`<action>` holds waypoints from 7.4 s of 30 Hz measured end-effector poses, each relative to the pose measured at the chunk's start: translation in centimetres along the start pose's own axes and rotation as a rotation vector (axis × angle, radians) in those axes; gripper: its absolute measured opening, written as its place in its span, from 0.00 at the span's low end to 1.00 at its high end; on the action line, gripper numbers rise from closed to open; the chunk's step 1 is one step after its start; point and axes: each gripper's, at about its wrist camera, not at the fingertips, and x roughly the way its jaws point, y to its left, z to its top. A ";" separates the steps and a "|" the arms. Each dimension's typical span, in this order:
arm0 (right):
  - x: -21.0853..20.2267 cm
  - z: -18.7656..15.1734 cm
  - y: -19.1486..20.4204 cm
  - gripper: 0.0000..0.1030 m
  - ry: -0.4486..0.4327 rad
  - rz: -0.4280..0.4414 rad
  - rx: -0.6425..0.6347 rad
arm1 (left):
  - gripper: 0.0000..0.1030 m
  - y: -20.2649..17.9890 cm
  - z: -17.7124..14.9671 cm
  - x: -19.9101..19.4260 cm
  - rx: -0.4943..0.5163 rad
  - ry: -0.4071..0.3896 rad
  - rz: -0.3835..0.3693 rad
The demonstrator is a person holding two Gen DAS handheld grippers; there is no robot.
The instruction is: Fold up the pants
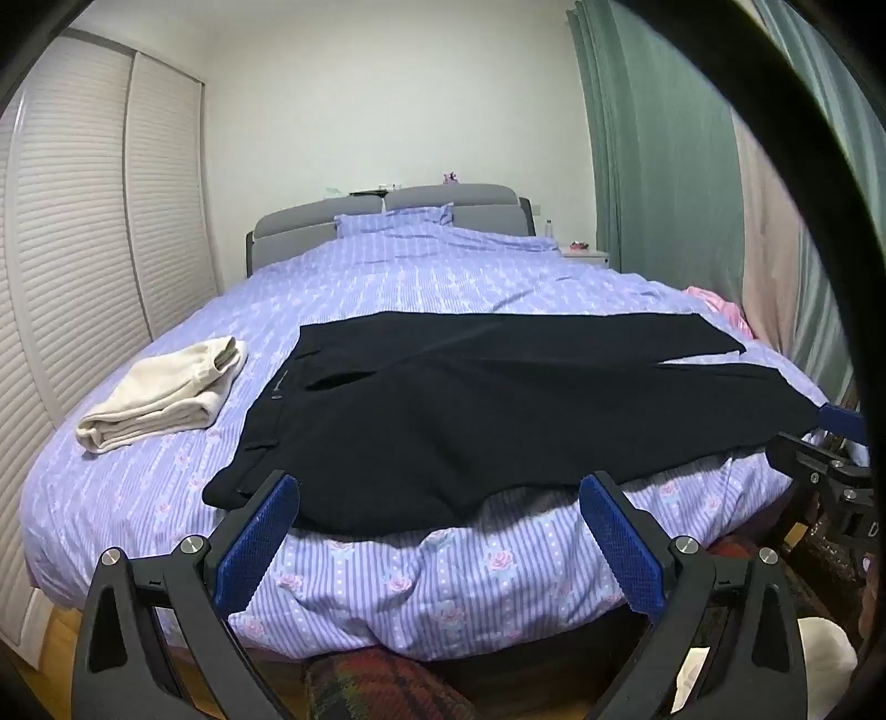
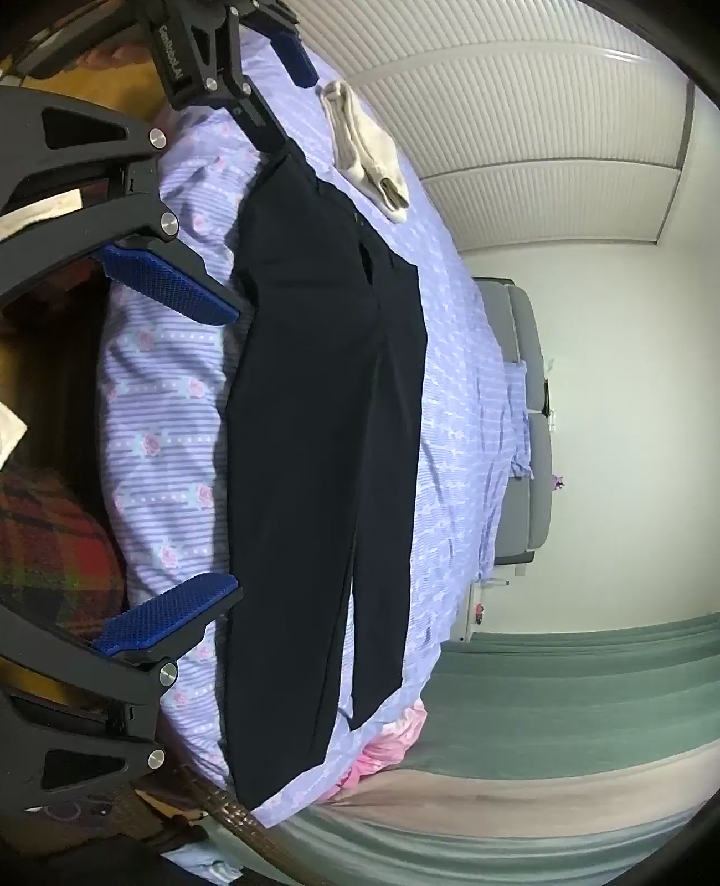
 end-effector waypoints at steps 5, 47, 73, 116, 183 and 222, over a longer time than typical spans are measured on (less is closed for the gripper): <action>0.0 -0.1 -0.1 0.90 -0.001 0.003 0.001 | 1.00 -0.1 -0.1 -0.2 -0.005 -0.010 -0.011; -0.1 0.0 0.0 0.90 -0.007 0.002 0.007 | 1.00 0.9 -0.2 -0.8 -0.049 -0.056 0.011; 0.3 -0.2 0.0 0.90 0.006 0.002 0.009 | 1.00 1.1 -0.4 0.0 -0.065 -0.035 0.015; 19.6 -4.0 0.6 0.90 0.282 0.164 0.342 | 1.00 12.8 -6.1 15.9 -0.241 0.242 0.078; 47.5 28.4 -2.5 0.10 0.535 0.039 0.216 | 0.08 17.0 25.5 46.3 -0.250 0.499 0.107; 37.4 27.7 -3.6 0.63 0.488 0.150 0.224 | 0.77 1.9 25.0 36.2 0.090 0.413 -0.163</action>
